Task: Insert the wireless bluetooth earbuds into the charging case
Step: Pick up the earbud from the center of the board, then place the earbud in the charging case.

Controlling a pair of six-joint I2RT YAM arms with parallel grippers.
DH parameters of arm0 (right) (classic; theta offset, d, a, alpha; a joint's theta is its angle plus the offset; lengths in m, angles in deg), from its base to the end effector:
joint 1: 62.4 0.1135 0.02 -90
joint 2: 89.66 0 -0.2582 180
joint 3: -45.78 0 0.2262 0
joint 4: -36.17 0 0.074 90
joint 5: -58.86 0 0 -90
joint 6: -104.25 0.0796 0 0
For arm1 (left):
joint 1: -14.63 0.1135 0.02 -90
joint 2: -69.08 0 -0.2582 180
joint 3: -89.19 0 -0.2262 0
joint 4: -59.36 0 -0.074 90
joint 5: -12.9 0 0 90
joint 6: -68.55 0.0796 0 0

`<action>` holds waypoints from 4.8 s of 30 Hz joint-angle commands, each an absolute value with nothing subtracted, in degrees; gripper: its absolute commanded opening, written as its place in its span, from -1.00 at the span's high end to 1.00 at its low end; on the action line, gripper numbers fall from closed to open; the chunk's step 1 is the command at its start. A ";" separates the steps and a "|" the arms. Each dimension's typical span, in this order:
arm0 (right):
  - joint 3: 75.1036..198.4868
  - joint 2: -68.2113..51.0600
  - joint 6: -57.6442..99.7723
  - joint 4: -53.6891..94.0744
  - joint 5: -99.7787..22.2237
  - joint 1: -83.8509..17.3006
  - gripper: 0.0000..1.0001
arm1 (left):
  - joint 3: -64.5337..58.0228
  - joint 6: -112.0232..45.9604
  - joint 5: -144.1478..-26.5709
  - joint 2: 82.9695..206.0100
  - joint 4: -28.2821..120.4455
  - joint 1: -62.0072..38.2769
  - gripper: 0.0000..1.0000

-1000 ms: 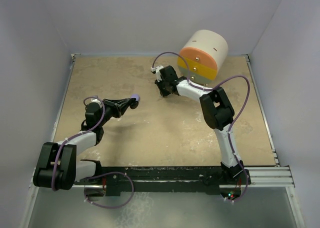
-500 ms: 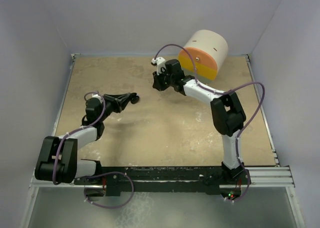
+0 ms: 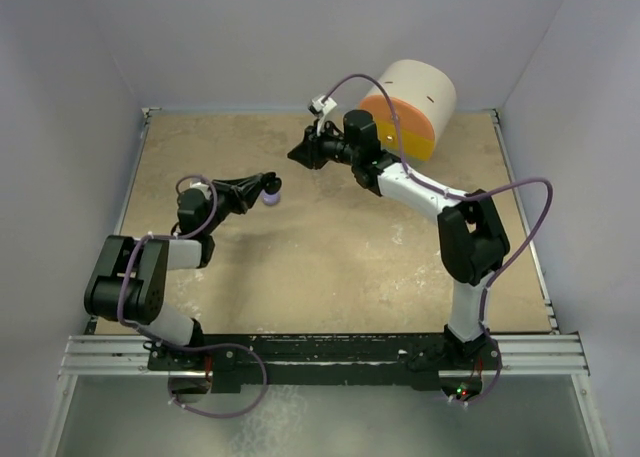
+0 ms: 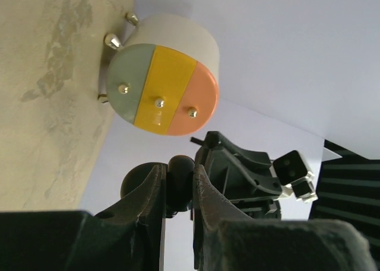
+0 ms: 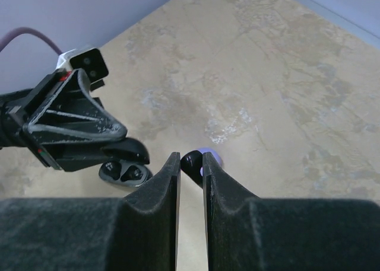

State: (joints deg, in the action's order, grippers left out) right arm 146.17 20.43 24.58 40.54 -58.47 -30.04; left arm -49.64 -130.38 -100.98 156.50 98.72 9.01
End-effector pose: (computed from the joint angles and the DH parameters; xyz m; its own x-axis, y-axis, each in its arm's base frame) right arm 0.3823 0.2855 0.3044 -0.2317 0.0418 -0.9719 -0.8336 0.5065 0.2205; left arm 0.3059 -0.0625 0.1904 -0.4243 -0.8274 0.3680 -0.2717 -0.2713 -0.9233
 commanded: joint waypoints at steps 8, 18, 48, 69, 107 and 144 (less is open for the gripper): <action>142.57 16.31 31.63 52.47 -63.43 -29.24 1.00 | -43.25 -135.34 -101.06 163.52 113.28 7.42 1.00; 141.91 14.70 32.74 54.37 -63.27 -27.77 1.00 | -41.40 -132.65 -100.58 163.80 110.83 5.76 1.00; 139.12 14.47 33.68 55.99 -64.00 -26.98 1.00 | -39.44 -132.45 -99.82 159.75 107.72 4.71 1.00; 137.82 13.63 36.13 55.82 -61.95 -27.04 1.00 | -38.26 -131.07 -99.08 159.10 107.26 4.53 1.00; 142.81 15.13 32.61 49.58 -51.29 -26.99 0.38 | -39.93 -130.17 -99.08 160.33 107.79 4.53 1.00; 119.53 3.99 21.92 65.28 -16.69 -20.00 -1.00 | -27.44 -124.86 -73.87 152.05 73.75 -2.26 1.00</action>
